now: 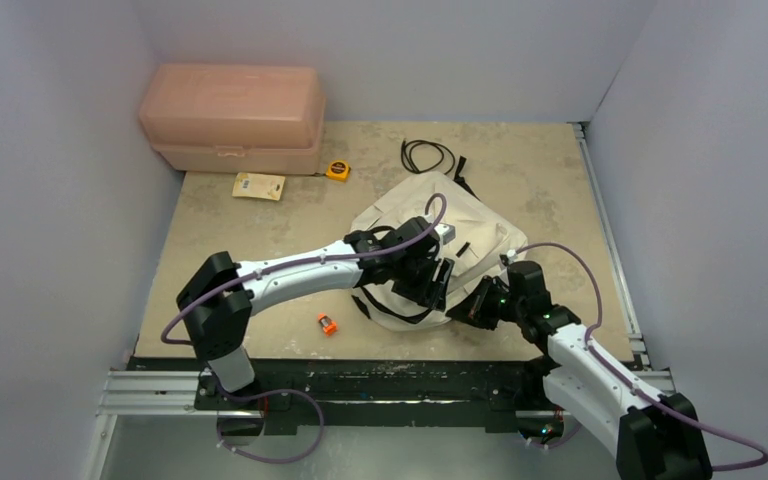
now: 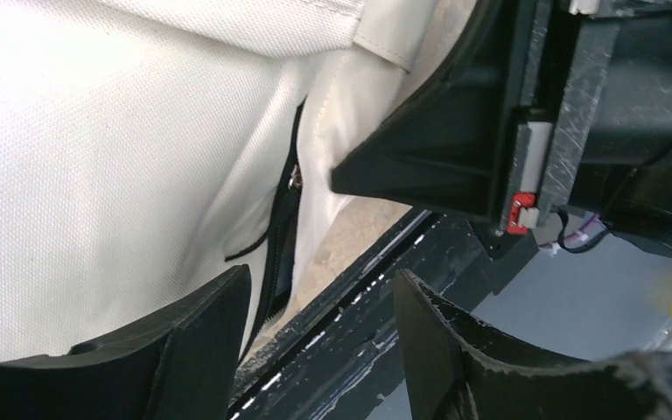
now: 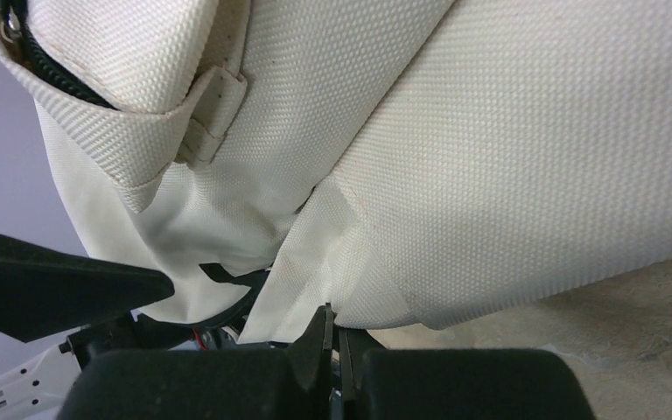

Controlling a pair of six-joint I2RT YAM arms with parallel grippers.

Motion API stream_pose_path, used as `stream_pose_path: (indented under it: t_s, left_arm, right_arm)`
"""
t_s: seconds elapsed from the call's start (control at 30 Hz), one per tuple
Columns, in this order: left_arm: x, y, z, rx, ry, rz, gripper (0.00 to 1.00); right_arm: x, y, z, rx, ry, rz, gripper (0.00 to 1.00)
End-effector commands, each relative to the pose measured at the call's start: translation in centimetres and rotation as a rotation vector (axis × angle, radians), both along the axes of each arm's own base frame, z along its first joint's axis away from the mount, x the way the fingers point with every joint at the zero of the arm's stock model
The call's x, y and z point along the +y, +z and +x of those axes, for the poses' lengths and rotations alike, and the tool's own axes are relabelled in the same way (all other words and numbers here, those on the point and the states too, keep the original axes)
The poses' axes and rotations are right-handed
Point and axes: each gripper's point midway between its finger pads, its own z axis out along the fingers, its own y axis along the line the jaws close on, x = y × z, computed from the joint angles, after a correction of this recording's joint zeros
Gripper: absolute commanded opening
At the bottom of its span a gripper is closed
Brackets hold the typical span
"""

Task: Pack the student bag
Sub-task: Zip the student bag at the center of the board.

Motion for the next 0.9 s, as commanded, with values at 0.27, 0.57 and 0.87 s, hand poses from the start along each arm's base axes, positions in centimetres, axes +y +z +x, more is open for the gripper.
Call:
stream_pose_path:
  t_s: [0.27,0.57,0.87]
  left_arm:
    - [-0.8,-2.5,1.1,-0.043,-0.065,0.101,0.59]
    - [-1.0,-4.3,1.6,-0.058,-0.063,0.169,0.51]
    - [-1.0,-2.8,1.9,-0.020,0.150,0.080,0.53]
  right_arm:
    - [0.4,1.1,1.0,-0.077,0.005,0.026,0.00]
    - [0.5,1.0,1.0,-0.080,0.016,0.023,0.00]
    - [0.6,1.2,1.0,-0.089,0.021,0.030,0.00]
